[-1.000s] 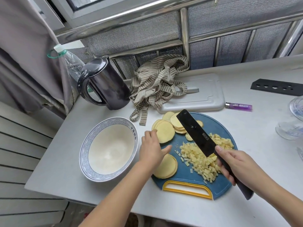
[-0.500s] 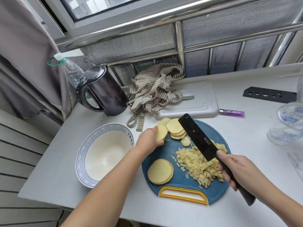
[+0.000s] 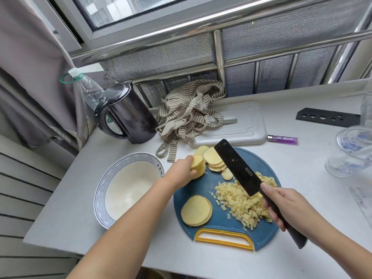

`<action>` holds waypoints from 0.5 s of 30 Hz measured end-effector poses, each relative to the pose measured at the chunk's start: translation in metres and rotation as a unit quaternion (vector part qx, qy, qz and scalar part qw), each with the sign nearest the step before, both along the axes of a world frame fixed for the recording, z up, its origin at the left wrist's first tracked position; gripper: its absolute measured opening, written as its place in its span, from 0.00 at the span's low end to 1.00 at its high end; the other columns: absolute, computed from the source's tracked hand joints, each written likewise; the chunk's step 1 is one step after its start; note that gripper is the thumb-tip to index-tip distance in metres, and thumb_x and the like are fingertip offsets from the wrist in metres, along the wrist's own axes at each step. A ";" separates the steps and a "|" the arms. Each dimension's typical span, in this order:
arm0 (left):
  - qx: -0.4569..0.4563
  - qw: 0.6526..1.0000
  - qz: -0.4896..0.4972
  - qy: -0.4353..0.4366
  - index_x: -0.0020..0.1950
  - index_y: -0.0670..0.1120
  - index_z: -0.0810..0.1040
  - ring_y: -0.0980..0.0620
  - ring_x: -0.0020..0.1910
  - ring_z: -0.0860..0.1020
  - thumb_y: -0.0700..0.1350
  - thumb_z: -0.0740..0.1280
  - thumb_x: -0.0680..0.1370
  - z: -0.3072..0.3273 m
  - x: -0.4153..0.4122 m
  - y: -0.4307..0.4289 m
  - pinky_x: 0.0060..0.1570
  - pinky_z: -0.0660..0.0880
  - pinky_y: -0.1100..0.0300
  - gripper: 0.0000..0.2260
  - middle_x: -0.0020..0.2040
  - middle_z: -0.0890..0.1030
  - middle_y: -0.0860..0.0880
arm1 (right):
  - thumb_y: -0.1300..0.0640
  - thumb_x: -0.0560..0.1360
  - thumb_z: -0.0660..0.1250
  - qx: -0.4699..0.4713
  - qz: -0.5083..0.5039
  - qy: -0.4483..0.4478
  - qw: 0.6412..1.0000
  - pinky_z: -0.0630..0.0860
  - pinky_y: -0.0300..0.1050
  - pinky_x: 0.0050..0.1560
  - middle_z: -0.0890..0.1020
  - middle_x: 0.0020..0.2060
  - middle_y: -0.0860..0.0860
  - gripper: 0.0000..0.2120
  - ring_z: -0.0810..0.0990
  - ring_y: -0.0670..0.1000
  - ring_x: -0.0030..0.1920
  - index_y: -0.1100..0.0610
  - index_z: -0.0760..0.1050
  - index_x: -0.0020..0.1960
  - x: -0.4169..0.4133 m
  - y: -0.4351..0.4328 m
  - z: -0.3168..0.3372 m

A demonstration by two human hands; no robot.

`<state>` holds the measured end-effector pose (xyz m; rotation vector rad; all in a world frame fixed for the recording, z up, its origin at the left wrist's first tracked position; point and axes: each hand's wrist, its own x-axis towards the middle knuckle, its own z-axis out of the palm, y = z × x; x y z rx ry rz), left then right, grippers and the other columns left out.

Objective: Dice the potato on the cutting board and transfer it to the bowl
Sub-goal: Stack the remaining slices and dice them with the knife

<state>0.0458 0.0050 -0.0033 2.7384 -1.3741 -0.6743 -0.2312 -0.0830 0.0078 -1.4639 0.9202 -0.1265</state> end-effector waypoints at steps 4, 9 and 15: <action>-0.084 0.994 0.064 0.022 0.72 0.44 0.68 0.41 0.61 0.74 0.39 0.56 0.81 -0.009 0.001 0.002 0.56 0.70 0.55 0.19 0.63 0.76 0.39 | 0.40 0.74 0.59 0.005 -0.004 -0.007 1.000 0.67 0.41 0.23 0.73 0.23 0.57 0.25 0.69 0.52 0.21 0.63 0.72 0.36 -0.003 -0.001 0.001; -0.231 0.964 0.134 -0.012 0.68 0.48 0.73 0.47 0.59 0.68 0.44 0.60 0.82 -0.002 -0.007 0.013 0.56 0.63 0.60 0.15 0.58 0.69 0.44 | 0.40 0.75 0.59 0.006 -0.012 -0.010 1.000 0.67 0.41 0.24 0.73 0.23 0.57 0.26 0.69 0.53 0.21 0.63 0.73 0.36 -0.005 -0.003 0.002; -0.286 0.891 0.285 0.206 0.57 0.44 0.74 0.48 0.51 0.78 0.43 0.69 0.78 0.000 -0.026 0.059 0.47 0.77 0.55 0.10 0.53 0.80 0.45 | 0.42 0.77 0.59 0.000 -0.013 -0.015 1.000 0.67 0.40 0.24 0.72 0.23 0.57 0.25 0.68 0.53 0.21 0.64 0.73 0.36 -0.007 -0.007 0.004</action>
